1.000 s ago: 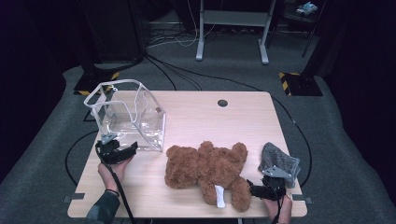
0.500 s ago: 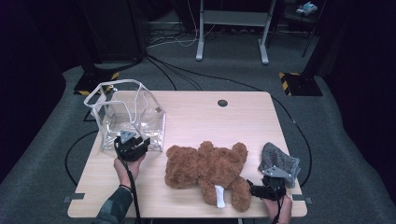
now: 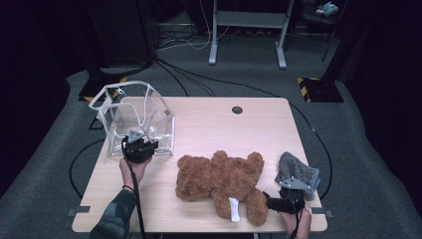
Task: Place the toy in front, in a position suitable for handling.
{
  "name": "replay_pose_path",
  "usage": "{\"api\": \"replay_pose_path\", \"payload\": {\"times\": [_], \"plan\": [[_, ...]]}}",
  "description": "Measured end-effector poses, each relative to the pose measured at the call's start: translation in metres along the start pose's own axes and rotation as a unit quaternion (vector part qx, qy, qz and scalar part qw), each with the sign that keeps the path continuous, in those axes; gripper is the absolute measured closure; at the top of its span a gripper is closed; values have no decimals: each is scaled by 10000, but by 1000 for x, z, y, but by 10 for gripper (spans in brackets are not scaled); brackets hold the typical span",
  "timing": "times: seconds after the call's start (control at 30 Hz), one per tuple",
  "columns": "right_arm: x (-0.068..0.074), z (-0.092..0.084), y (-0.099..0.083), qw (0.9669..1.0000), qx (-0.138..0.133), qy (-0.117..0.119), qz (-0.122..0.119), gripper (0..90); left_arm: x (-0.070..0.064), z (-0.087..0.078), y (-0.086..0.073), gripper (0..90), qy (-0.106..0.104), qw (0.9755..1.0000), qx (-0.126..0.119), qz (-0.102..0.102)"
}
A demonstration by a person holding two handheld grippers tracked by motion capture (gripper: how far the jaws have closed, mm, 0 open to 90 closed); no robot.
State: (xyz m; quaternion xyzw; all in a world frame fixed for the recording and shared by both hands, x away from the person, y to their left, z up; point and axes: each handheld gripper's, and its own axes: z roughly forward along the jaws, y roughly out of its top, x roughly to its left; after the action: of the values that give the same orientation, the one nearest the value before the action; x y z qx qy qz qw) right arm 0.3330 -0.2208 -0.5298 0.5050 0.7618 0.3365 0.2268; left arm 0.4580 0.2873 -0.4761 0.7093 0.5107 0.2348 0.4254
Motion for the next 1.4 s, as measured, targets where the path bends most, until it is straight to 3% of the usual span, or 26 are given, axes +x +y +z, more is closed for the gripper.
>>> {"api": "replay_pose_path", "payload": {"times": [0.13, 0.63, 0.7, 0.87, 0.93, 1.1, 1.2, 1.4], "plan": [[0, 0, 0, 10000, 0, -1, 3, 132, 6, 4, 5, 757, -6, 10000, 56, 60], [0, 0, 0, 10000, 10, -4, 51, 134, 26, 11, 18, 749, -98, 9992, 381, -95], [0, 0, 0, 10000, 11, -3, 53, 134, 28, 13, 20, 749, -47, 9992, 405, -15], [0, 0, 0, 10000, 13, -2, 55, 134, 36, 17, 27, 745, -91, 9986, 509, -88], [0, 0, 0, 10000, 10, -1, 43, 134, 37, 18, 29, 743, -47, 9985, 547, 27], [0, 0, 0, 10000, 12, -3, 54, 134, 43, 23, 35, 738, -117, 9979, 634, -43], [0, 0, 0, 10000, 12, -3, 54, 134, 44, 27, 37, 734, -88, 9979, 640, 47], [0, 0, 0, 10000, 12, -2, 53, 134, 47, 31, 41, 721, -108, 9976, 678, 31]]}}
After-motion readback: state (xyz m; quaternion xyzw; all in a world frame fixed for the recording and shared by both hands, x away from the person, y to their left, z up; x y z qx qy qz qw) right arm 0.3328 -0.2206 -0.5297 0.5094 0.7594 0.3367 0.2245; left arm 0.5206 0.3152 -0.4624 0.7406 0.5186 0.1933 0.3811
